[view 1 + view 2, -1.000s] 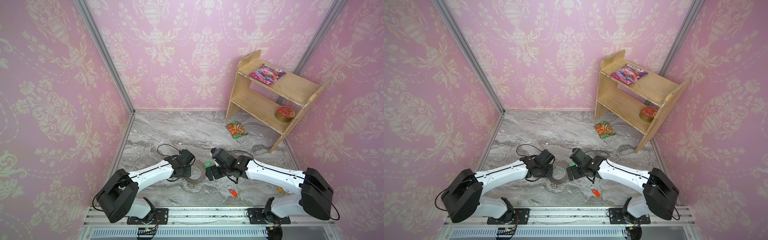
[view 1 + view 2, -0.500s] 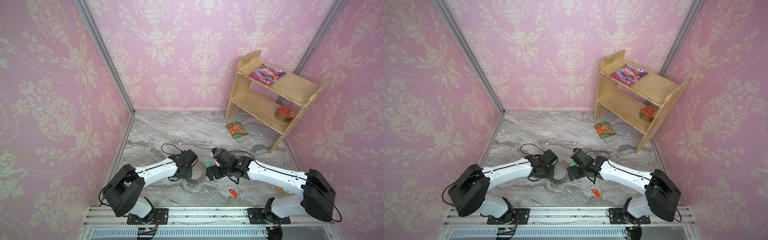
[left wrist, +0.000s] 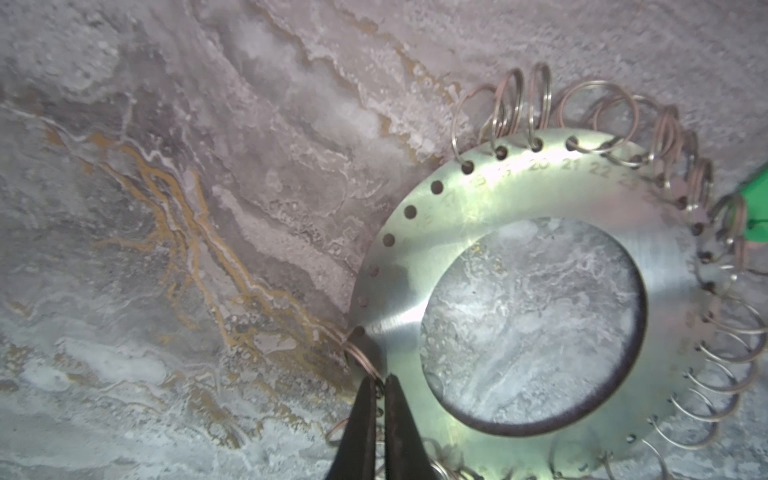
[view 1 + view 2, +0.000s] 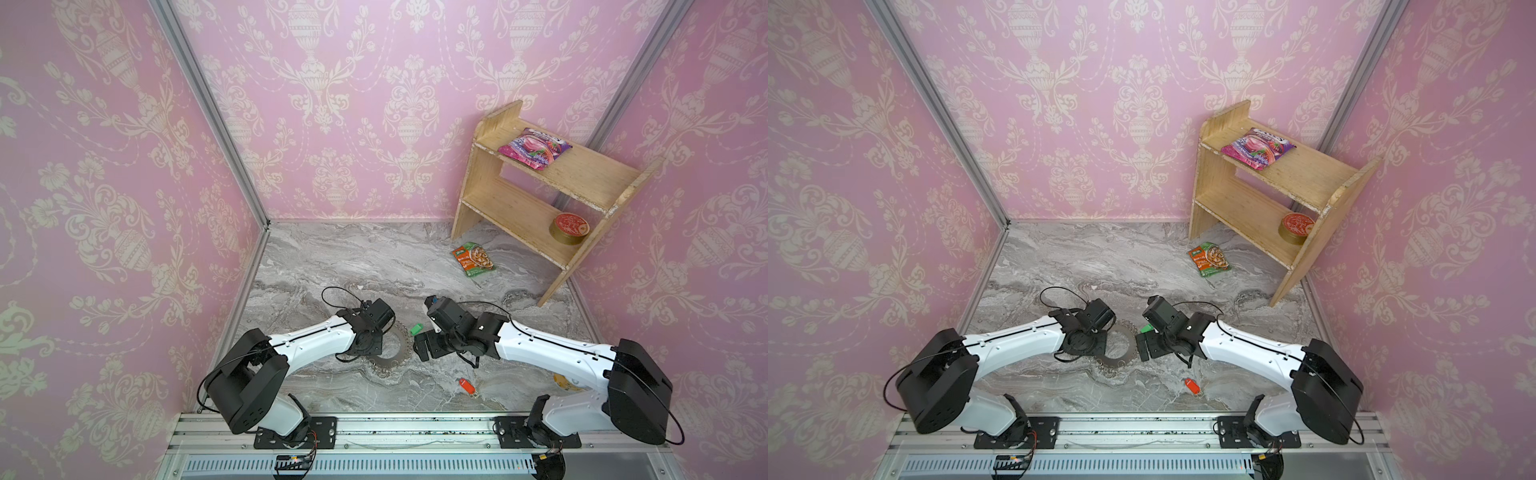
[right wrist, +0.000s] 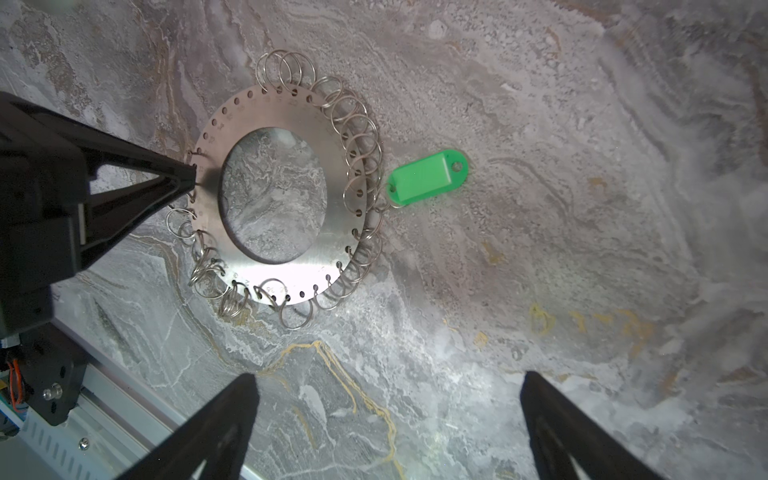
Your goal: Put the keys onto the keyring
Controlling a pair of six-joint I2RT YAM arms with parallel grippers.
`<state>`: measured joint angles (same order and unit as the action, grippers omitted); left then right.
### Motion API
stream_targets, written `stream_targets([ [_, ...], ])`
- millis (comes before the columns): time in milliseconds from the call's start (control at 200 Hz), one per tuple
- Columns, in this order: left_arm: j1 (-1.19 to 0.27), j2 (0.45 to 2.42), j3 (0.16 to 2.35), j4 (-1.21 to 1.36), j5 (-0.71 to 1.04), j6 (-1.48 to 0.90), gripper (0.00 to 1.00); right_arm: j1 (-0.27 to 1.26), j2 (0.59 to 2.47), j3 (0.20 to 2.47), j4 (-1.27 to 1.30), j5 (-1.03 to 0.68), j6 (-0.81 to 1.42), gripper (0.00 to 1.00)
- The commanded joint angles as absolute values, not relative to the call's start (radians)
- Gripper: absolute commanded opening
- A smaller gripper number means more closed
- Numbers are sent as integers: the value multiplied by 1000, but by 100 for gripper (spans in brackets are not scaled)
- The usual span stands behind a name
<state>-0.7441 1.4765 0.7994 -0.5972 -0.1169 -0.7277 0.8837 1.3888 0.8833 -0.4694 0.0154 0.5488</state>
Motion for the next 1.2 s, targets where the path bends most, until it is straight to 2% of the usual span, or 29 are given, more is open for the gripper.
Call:
stream_targets([
  [0,-753,1432,790,-631,-156,-756,6,876,1367,866,-455,13,540,100],
  [150,-753,1398,774,-622,-162,-759,0,877,1367,868,-451,11,540,100],
  [345,-753,1352,755,-588,-153,-736,0,875,1355,869,-455,19,537,100],
  [741,-754,1154,808,-506,-104,-398,0,841,1270,905,-476,49,429,100],
  [871,-755,1111,845,-464,-10,-241,0,815,1204,920,-473,38,347,100],
  [1196,-753,1095,997,-454,365,177,0,790,983,930,-388,39,45,100],
])
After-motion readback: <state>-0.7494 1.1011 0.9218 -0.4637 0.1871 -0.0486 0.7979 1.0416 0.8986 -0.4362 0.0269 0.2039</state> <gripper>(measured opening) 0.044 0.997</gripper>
